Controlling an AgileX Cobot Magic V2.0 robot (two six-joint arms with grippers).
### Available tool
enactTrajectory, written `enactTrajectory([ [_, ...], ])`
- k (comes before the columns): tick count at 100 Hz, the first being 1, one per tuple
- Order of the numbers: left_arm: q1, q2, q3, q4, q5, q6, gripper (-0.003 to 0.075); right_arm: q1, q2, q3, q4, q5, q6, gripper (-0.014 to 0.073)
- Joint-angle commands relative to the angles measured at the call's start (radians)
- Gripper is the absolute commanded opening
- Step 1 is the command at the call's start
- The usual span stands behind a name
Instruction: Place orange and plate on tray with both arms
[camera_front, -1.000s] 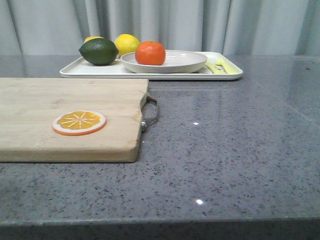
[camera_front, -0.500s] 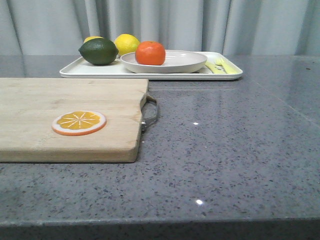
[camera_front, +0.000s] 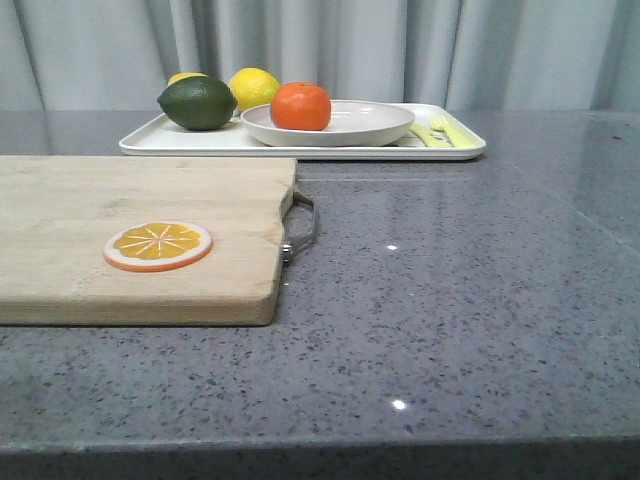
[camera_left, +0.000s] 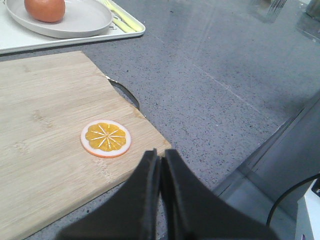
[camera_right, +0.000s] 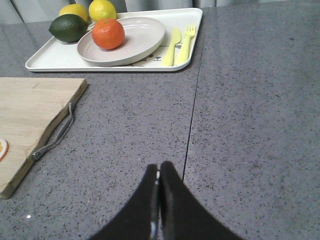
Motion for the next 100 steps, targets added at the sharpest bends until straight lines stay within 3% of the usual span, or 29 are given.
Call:
enactTrajectory([
  [1,0.0,0.004,-0.026,-0.011,-0.076,-0.002,-0.0019,-0.001,0.009,-0.025,0.012,-0.081,-0.009,-0.0064],
  [17,0.002,0.004,-0.026,-0.009,-0.076,-0.002,-0.0019,-0.001,0.009,-0.025,0.012,-0.081,-0.009,-0.0064],
  [30,0.03,0.004,-0.025,0.087,-0.098,-0.002,-0.0019,-0.001,0.009,-0.025,0.012,-0.081,-0.009,-0.0064],
  [70,0.329,-0.144,0.249,0.138,-0.581,0.05,-0.0019,-0.001,0.009,-0.025,0.012,-0.081,-0.009,-0.0064],
  [100,0.515,-0.289,0.385,0.229,-0.596,0.061,-0.0019,-0.001,0.009,-0.025,0.012,-0.081,-0.009,-0.0064],
])
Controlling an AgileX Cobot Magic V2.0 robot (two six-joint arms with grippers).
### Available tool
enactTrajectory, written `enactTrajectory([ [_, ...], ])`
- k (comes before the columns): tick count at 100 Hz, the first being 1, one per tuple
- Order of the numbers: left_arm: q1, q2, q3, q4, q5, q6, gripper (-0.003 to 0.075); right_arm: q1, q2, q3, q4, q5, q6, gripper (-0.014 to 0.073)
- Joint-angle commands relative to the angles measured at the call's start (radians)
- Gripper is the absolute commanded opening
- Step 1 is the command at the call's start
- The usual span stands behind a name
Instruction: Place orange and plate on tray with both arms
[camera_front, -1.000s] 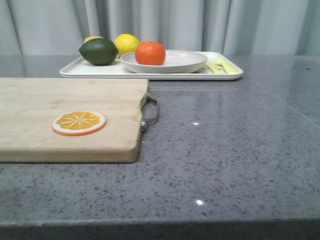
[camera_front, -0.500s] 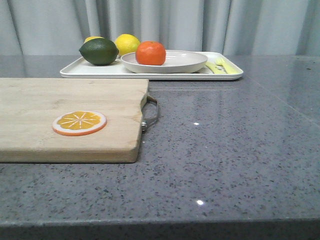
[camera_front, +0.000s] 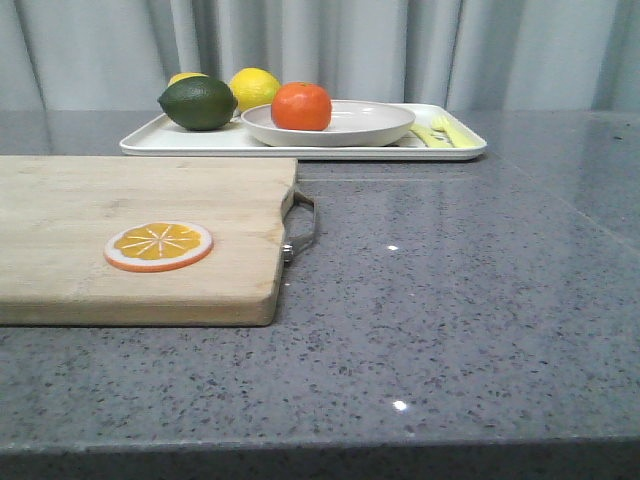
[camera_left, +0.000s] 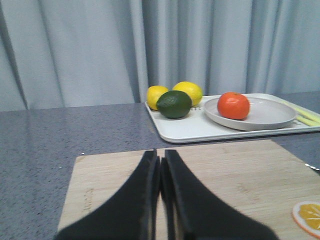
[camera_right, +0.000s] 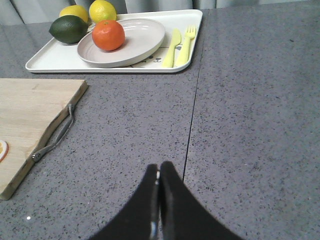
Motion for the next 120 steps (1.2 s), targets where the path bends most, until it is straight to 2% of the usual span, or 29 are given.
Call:
enactTrajectory([
  [1,0.037,-0.021,0.008,0.016,-0.077,0.014,-0.0019,-0.001,0.009,-0.025,0.012,-0.076,-0.009,-0.0064],
  [34,0.129,-0.156,0.153,0.018,-0.068,0.014,-0.0018,-0.001,0.009,-0.025,0.012,-0.076,-0.009,-0.0064],
  [46,0.142,-0.154,0.152,0.046,0.01,-0.037,-0.0018,-0.001,0.009,-0.025,0.012,-0.076,-0.009,-0.0064],
  [120,0.145,-0.154,0.152,0.041,0.002,-0.037,-0.0019,-0.001,0.009,-0.025,0.012,-0.072,-0.009,-0.0064],
])
